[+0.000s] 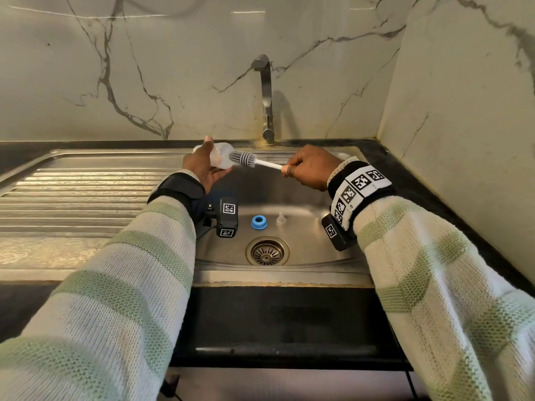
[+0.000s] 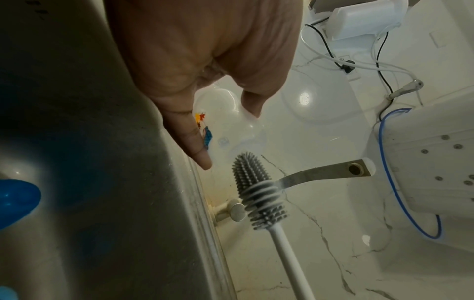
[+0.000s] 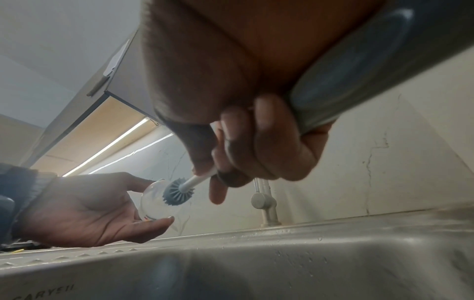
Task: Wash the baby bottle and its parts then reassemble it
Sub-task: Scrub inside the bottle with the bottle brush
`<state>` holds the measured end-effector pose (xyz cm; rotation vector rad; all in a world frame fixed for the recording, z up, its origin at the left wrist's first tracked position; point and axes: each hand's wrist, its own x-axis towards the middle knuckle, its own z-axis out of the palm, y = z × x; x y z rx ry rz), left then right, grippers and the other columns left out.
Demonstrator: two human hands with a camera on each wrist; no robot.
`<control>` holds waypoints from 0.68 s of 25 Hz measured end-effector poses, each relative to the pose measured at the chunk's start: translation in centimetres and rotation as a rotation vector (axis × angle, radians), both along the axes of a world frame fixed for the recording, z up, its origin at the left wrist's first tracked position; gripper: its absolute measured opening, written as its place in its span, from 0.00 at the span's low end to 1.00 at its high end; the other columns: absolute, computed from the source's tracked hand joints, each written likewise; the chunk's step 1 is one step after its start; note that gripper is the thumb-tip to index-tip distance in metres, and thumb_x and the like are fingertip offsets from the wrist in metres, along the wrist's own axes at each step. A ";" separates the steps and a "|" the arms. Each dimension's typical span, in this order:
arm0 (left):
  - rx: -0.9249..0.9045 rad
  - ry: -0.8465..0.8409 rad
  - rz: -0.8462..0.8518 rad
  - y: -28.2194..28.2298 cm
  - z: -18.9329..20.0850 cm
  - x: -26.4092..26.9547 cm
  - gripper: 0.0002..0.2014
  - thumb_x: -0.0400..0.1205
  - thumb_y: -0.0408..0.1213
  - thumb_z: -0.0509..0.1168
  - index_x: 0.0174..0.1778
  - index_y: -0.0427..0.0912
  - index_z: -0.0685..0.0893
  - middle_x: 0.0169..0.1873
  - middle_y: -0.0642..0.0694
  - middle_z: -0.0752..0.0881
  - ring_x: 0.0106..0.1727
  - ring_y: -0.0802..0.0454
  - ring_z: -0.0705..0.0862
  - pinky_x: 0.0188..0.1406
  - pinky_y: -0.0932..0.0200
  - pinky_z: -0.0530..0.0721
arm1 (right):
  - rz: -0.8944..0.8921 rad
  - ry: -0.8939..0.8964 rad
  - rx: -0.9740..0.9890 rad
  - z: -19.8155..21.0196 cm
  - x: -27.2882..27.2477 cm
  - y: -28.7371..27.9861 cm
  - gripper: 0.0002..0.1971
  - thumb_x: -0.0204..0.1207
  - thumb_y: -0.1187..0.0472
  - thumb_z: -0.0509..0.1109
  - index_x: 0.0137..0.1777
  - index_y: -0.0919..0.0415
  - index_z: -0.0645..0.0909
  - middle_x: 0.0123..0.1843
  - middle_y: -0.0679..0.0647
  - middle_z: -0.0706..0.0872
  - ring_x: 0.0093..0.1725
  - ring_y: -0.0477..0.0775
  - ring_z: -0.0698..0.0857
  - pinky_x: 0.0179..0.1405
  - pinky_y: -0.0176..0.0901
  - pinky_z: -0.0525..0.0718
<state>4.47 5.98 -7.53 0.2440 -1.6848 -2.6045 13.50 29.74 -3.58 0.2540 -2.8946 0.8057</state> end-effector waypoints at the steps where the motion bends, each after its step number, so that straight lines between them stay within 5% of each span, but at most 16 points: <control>1: 0.004 0.003 0.006 0.0 0.0 0.0 0.25 0.85 0.50 0.66 0.72 0.38 0.74 0.59 0.35 0.85 0.52 0.40 0.89 0.37 0.48 0.91 | 0.018 0.003 -0.015 -0.1 -0.1 -0.1 0.12 0.81 0.52 0.69 0.52 0.58 0.91 0.27 0.46 0.79 0.26 0.45 0.75 0.26 0.36 0.71; 7: -0.029 -0.003 0.025 -0.2 -0.5 0.1 0.26 0.84 0.49 0.67 0.73 0.37 0.74 0.58 0.34 0.86 0.51 0.40 0.90 0.39 0.48 0.91 | 0.051 -0.218 -0.138 -0.8 0.1 0.0 0.09 0.80 0.50 0.70 0.52 0.51 0.90 0.27 0.55 0.78 0.20 0.50 0.70 0.19 0.36 0.69; 12: -0.023 -0.009 0.033 0.1 -0.2 0.0 0.26 0.85 0.48 0.67 0.74 0.38 0.71 0.56 0.37 0.84 0.52 0.40 0.88 0.51 0.42 0.90 | 0.001 -0.043 0.052 -0.1 -0.1 0.2 0.12 0.81 0.53 0.69 0.51 0.58 0.91 0.28 0.48 0.81 0.27 0.45 0.75 0.25 0.34 0.68; 15: -0.012 -0.012 0.044 0.1 0.1 0.0 0.26 0.84 0.49 0.67 0.74 0.40 0.72 0.59 0.36 0.83 0.53 0.40 0.87 0.48 0.43 0.91 | 0.006 0.022 0.063 -0.1 -0.5 0.0 0.14 0.81 0.52 0.68 0.52 0.61 0.91 0.37 0.54 0.87 0.34 0.50 0.79 0.29 0.36 0.71; 17: -0.013 -0.012 0.045 0.0 0.1 0.0 0.24 0.85 0.49 0.66 0.72 0.40 0.73 0.56 0.37 0.84 0.52 0.40 0.88 0.44 0.45 0.91 | 0.026 0.020 0.026 -0.1 -0.4 -0.1 0.14 0.82 0.52 0.67 0.51 0.59 0.91 0.33 0.53 0.85 0.30 0.49 0.78 0.28 0.36 0.71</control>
